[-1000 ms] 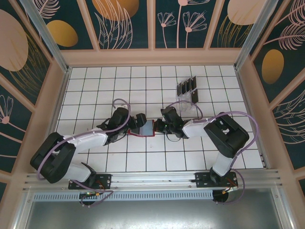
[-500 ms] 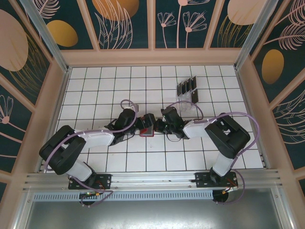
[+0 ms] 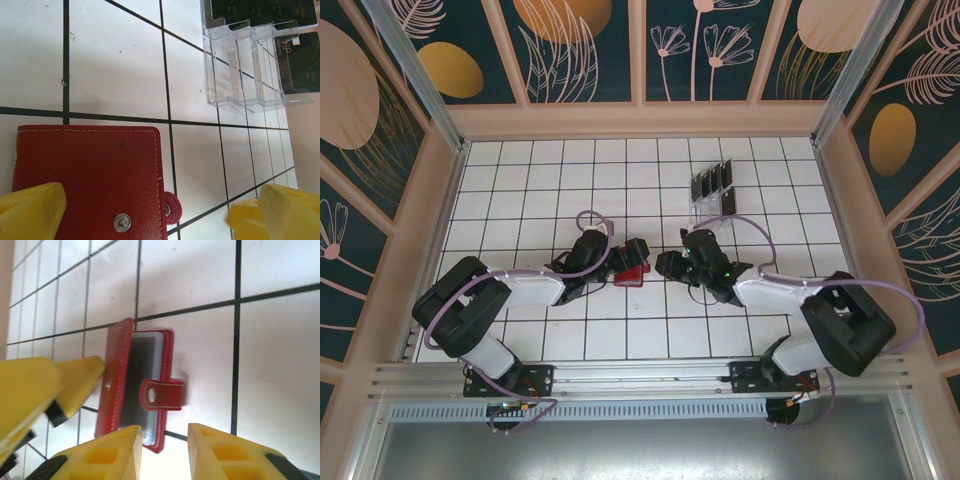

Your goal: Put the credit cards into the card holder

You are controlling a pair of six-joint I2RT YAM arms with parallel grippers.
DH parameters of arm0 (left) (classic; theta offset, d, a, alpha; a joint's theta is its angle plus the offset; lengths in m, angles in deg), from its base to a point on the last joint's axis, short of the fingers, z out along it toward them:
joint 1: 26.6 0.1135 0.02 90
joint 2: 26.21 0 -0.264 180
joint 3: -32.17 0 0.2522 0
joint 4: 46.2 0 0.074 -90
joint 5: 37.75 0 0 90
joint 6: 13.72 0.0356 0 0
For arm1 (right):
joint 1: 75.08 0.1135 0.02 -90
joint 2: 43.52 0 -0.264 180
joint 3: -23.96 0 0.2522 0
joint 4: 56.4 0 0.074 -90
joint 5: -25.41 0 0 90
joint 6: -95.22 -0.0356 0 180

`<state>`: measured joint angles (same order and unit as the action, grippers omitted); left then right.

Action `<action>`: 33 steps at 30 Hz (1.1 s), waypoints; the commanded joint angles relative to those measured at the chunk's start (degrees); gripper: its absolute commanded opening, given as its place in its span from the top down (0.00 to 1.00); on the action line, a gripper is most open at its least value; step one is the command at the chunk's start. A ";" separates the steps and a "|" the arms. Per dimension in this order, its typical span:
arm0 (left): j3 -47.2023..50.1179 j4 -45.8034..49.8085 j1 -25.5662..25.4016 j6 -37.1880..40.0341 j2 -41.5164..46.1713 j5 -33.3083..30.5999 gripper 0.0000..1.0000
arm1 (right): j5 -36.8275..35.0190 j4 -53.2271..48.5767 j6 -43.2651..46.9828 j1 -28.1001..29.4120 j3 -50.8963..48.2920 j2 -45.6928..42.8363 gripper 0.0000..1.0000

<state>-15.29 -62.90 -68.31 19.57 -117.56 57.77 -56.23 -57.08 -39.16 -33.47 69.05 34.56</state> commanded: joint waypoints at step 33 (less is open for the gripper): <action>-12.16 8.58 -0.22 0.19 -6.20 -5.51 0.01 | -7.72 16.00 -5.20 13.51 2.36 9.93 1.00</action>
<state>-25.82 -54.31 -68.31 20.42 -122.87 51.81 -61.63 -44.90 -43.42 -20.31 71.43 43.21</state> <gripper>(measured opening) 0.985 0.044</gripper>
